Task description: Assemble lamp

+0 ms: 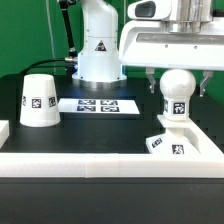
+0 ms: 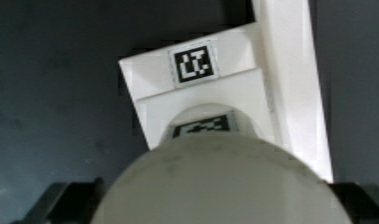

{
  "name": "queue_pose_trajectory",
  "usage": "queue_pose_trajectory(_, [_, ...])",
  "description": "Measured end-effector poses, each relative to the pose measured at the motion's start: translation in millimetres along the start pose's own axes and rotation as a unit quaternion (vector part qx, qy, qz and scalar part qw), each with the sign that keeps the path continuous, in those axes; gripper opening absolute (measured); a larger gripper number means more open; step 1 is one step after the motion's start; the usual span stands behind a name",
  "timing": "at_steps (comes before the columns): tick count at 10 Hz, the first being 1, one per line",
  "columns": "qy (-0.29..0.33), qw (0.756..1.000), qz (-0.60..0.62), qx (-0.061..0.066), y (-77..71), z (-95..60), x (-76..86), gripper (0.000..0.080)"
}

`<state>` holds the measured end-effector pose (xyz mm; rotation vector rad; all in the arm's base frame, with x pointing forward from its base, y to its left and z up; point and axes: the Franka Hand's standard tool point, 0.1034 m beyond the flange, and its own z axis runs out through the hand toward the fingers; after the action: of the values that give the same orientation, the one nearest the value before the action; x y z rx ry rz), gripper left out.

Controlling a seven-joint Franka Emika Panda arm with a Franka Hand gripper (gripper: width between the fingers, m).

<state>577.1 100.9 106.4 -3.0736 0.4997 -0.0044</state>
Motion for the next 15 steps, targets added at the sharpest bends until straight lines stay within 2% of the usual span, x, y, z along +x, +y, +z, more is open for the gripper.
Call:
queue_pose_trajectory(6, [-0.011, 0.983, 0.183, 0.014, -2.7, 0.1, -1.5, 0.0574])
queue_pose_trajectory(11, [-0.050, 0.890, 0.451, 0.039, -6.8, 1.0, -4.4, 0.0574])
queue_pose_trajectory(15, [-0.062, 0.830, 0.552, 0.045, -12.9, 0.9, -5.2, 0.0574])
